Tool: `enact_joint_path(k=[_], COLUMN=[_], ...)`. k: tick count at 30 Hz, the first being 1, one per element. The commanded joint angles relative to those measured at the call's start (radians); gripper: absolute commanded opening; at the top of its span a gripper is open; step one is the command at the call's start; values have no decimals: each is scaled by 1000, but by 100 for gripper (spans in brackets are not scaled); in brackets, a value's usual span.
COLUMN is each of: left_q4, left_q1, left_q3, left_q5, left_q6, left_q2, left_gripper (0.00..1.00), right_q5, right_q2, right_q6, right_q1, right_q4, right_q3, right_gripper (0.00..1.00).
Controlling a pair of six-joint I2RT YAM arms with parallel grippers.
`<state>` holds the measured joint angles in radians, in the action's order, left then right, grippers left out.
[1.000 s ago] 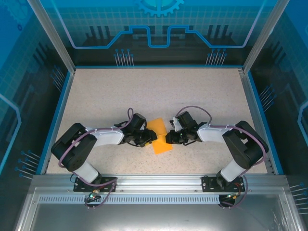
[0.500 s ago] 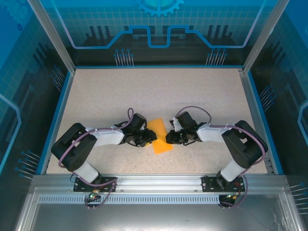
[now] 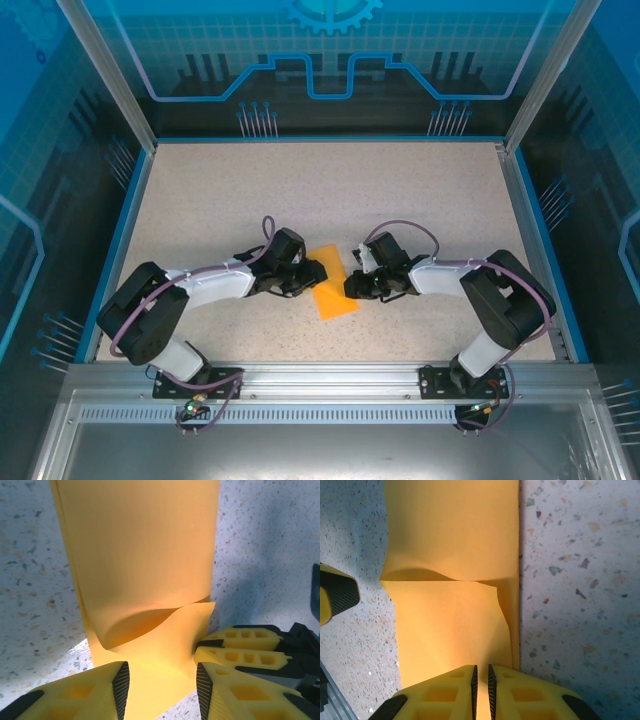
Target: Fold a paper plane with a square sheet of paper (pick it up from the middle)
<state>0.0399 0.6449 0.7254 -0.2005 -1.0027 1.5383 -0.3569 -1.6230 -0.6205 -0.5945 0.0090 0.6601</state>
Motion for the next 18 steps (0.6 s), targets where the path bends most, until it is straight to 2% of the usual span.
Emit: enact_joint_path(k=[1,7,18], left_q4=[34,24,-50], left_q1=[16,55,59], left_q3=[11,28,43], left_q5=[36,73,70], left_q6=[-52,-98,-108], left_q2=[17,61,111], left_gripper=[43,44,41], right_q5=[5,5,-2], right_q2=[-22,-24,-28], right_q6=[5,5,2], right_q1=[14,13,13], right_q4=[-3,0,6], right_q3=[-15,-20,-21], right_gripper=[17,17,17])
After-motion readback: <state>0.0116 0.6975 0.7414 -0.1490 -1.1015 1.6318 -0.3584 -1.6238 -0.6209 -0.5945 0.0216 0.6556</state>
